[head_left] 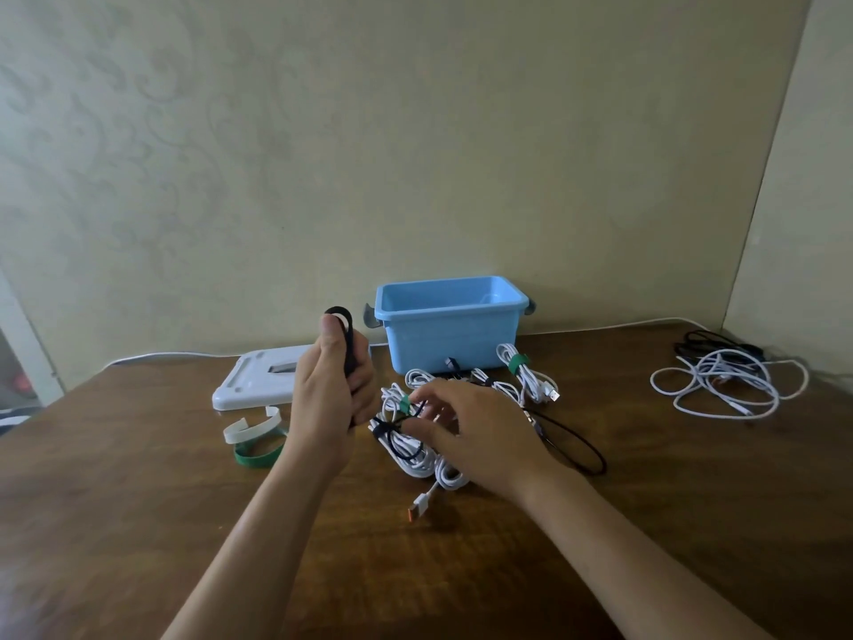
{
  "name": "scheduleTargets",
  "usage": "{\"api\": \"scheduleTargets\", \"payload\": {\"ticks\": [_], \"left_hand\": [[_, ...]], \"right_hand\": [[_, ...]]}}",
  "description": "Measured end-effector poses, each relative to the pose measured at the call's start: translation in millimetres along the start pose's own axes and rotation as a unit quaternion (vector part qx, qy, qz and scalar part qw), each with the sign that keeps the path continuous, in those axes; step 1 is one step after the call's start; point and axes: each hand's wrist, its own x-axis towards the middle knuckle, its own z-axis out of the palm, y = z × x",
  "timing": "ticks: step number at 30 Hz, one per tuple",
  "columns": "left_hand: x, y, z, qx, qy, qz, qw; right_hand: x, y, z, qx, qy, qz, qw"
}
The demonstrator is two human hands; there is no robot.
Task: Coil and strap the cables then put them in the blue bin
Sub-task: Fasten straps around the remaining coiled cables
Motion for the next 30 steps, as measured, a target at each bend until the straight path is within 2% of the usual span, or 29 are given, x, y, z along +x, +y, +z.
{"api": "scheduleTargets", "payload": {"ticks": [5,10,16,22,25,28,30], "left_hand": [[-0.5,-1.5,-0.5,0.009,-0.012,0.003,1.000],[1.7,-2.0,-4.4,0.076,0.002,0.009,0.997],[1.5,-1.9,-4.8,0.145,0.011,0.026,0.989],[2.4,-0.2,-3.4,0.153,0.012,0.030,0.988],[5.4,1.8,-10.2,0.183,0.041,0.047,0.981],[11.2,8.4,-22.5,0.156,0.075,0.049,0.984],[12.2,10.6,-24.1,0.127,0.075,0.040,0.988]], "right_hand": [[0.2,0.2,-3.5,-0.029,-0.032,0.017,0.999],[5.5,14.2,-24.6,-0.049,0.057,0.051,0.996],[5.1,46.8,-44.3,-0.071,0.122,0.109,0.984],[5.6,71.7,-57.7,-0.099,0.182,0.176,0.962],[1.4,84.3,-69.6,-0.145,0.229,0.224,0.936],[-5.3,102.7,-86.1,-0.146,0.263,0.299,0.905],[-7.3,111.1,-89.4,-0.136,0.254,0.320,0.902]]}}
